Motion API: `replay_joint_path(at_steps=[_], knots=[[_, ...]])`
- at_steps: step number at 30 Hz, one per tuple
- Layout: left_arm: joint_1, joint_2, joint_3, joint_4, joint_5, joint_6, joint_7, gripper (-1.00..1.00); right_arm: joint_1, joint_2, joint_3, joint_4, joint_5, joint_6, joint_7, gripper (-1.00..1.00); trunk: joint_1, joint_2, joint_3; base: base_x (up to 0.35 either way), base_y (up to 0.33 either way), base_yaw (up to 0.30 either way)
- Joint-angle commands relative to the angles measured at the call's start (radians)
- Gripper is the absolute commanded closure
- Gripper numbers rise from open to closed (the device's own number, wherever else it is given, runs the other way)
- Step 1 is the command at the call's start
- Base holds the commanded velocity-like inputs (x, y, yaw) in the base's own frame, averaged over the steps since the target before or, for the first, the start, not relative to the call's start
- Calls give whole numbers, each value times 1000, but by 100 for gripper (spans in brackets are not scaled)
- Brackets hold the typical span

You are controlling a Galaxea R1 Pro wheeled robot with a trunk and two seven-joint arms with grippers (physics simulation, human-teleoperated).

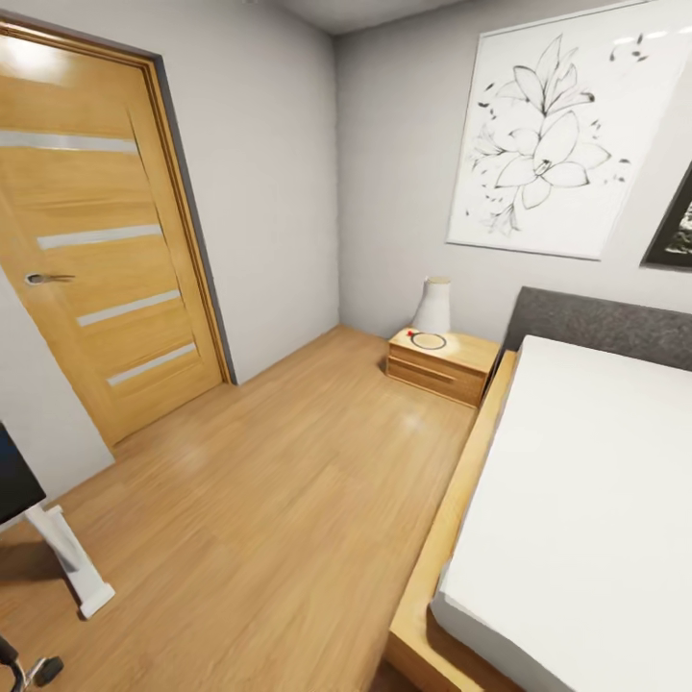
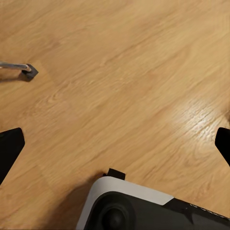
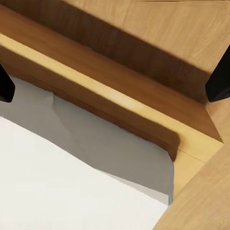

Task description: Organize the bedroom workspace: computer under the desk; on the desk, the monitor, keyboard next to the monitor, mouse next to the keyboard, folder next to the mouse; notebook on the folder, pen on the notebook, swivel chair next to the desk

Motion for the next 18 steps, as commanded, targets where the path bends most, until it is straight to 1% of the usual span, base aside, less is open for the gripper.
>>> replay_joint_path(at_steps=[1, 8, 12, 18], knots=[[0, 0, 3, -1, -3, -1, 0, -100, -1, 0, 0, 0, 9, 0, -9, -100, 0, -1, -1, -280, 0, 289], [0, 0, 3, -1, -2, -1, 0, -100, -1, 0, 0, 0, 9, 0, -9, -100, 0, -1, -1, -293, -10, 289], [0, 0, 3, -1, -2, -1, 0, -100, -1, 0, 0, 0, 9, 1, -9, -100, 0, -1, -1, -70, -89, 289], [0, 0, 3, -1, -2, -1, 0, -100, -1, 0, 1, 1, 12, 1, -8, -100, 0, -1, -1, -8, -104, 289]])
